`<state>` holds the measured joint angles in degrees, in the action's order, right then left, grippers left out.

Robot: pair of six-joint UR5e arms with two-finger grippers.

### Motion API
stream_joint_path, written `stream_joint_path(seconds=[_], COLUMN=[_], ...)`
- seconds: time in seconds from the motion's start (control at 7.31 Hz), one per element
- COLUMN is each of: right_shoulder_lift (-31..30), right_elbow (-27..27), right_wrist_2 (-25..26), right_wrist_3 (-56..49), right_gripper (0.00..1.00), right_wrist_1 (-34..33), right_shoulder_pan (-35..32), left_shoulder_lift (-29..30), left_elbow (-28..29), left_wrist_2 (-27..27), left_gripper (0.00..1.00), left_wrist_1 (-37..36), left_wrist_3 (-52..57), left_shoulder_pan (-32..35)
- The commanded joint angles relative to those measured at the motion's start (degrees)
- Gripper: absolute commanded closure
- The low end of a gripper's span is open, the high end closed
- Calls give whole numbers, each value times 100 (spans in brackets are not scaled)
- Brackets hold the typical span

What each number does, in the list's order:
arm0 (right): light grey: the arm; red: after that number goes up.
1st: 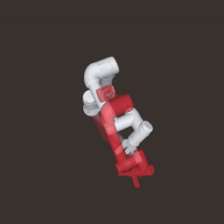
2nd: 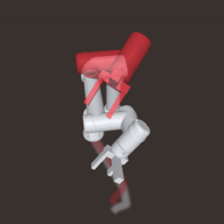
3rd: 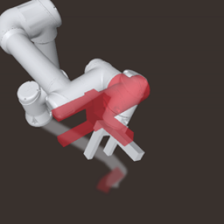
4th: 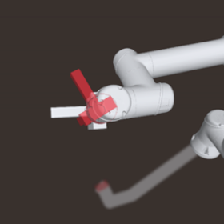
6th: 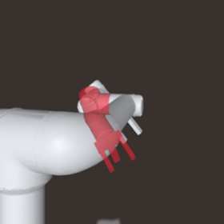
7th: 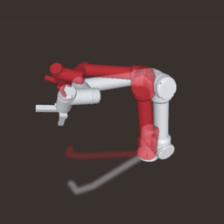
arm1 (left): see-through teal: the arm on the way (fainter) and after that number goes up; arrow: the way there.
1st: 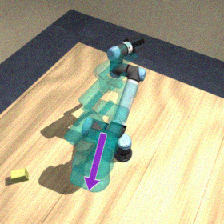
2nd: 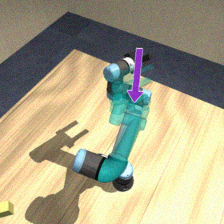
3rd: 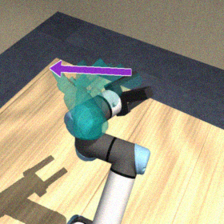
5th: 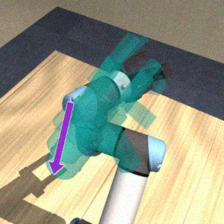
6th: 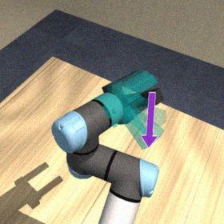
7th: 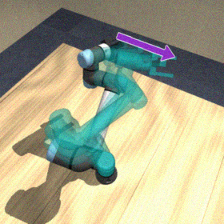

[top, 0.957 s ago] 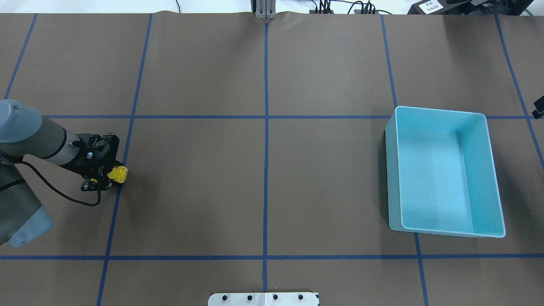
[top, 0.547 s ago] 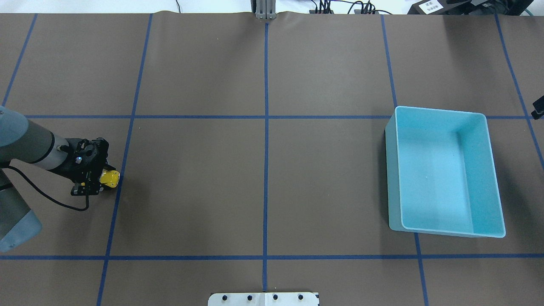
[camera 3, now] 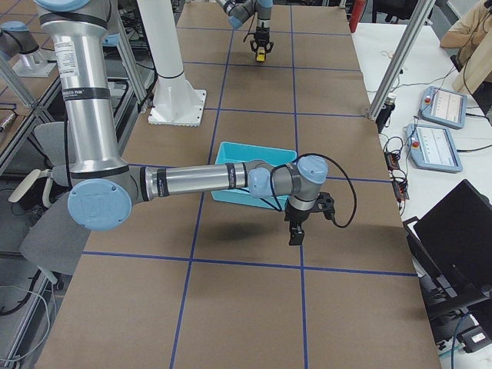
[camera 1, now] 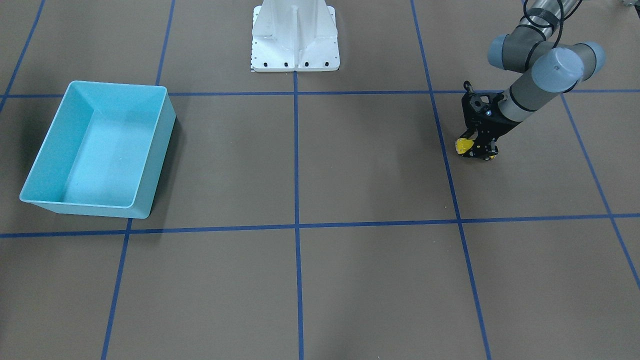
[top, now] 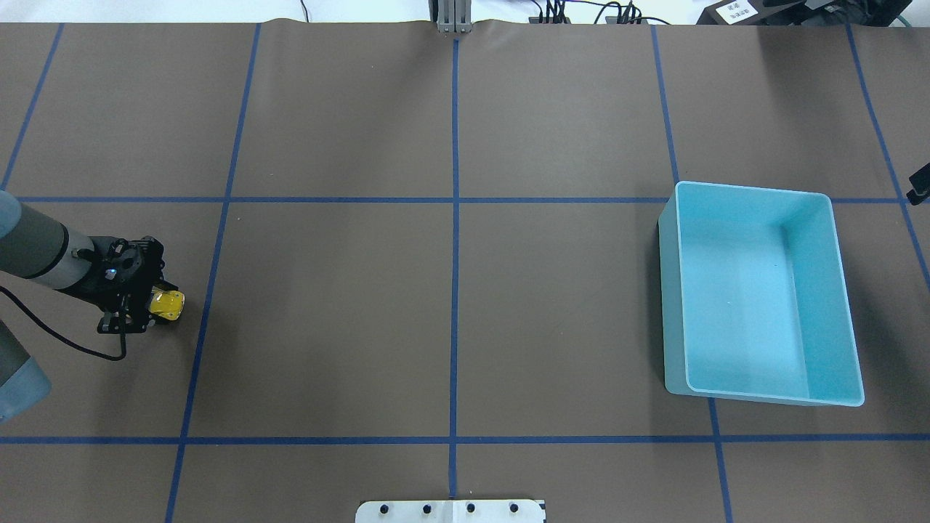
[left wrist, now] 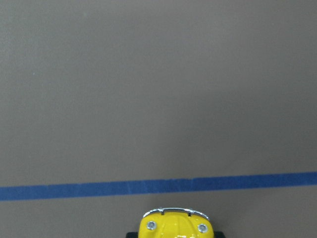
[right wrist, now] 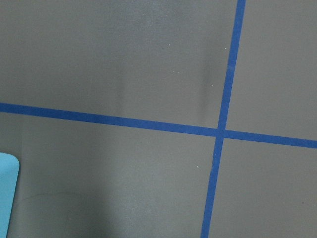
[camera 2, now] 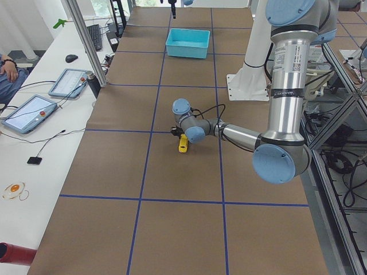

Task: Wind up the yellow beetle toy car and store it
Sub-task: 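Drag the car backward along the table with the left gripper, away from the bin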

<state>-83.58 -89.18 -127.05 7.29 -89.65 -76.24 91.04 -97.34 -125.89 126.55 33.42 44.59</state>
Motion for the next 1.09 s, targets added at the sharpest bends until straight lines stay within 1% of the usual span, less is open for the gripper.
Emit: stream_joint_path(seconds=[0.0,0.27,0.41,0.55,0.68,0.96], right_shoulder_lift=[9,9,9,9,9,9], right_elbow=[40,41,41,41,41,50], right_wrist_2=[5,-4,5,5,5,5], right_wrist_3=[9,9,9,9,9,9], right_gripper=[0,0,0,0,0,0], right_wrist_1=[9,0,0,9,9,0], right_shoulder_pan=[22,31,48,66,66,109], left_shoulder_lift=[-16,-16,-16,10,-16,19], left_elbow=[13,48,179,398,600,681], left_wrist_2=[-94,-94,-103,-103,-164,-479], left_gripper=[100,100,100,100,1,0], left_wrist_1=[1,10,227,604,712,801], left_wrist_3=[77,95,95,95,77,24], left_shoulder_pan=[58,67,58,58,76,224])
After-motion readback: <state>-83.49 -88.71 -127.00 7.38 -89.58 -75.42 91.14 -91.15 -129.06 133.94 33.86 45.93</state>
